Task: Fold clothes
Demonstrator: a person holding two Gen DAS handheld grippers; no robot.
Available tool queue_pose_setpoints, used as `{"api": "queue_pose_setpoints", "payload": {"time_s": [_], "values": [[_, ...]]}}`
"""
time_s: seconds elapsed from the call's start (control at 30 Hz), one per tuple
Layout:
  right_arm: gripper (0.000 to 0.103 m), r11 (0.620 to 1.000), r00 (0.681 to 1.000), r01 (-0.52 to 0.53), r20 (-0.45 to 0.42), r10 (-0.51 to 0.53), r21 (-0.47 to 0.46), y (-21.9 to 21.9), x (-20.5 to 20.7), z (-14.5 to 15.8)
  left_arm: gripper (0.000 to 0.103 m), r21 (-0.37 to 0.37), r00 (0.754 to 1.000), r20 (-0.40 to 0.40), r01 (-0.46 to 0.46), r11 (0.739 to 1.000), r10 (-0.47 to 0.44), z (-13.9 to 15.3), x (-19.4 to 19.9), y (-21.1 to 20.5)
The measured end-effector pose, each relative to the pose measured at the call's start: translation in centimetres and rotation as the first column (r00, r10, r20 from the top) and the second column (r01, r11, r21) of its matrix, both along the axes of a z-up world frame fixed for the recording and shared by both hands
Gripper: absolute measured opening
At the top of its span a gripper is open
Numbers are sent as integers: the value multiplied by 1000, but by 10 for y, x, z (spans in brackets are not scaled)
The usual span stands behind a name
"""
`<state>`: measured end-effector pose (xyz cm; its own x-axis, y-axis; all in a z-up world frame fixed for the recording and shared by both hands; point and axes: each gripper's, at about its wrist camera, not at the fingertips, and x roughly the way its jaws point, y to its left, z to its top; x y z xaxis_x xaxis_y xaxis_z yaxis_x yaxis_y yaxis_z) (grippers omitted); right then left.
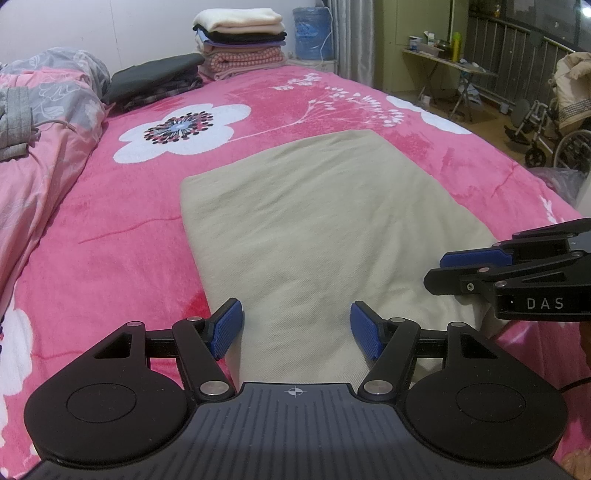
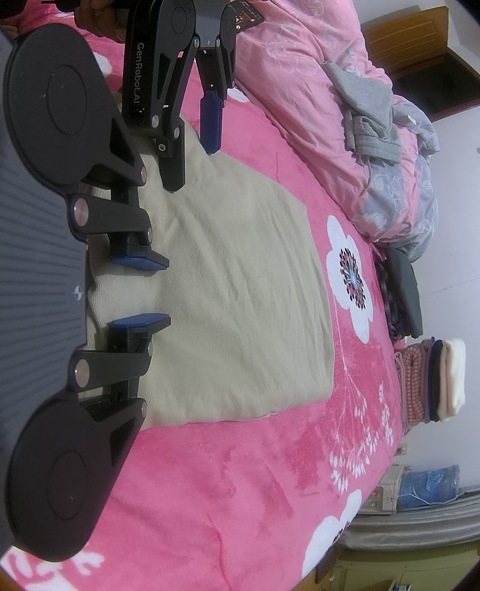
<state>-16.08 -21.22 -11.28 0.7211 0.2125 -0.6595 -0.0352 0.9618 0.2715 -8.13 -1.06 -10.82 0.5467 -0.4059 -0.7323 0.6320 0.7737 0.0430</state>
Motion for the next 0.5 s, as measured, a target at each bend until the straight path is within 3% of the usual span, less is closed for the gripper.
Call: {"api": "queue_pose_setpoints", "payload": {"time_s": [0.5], "values": [[27, 1000, 1000, 0, 1, 0, 0, 0, 0, 0, 65, 1, 1000, -2, -2, 1000, 2, 0, 1, 0]]}}
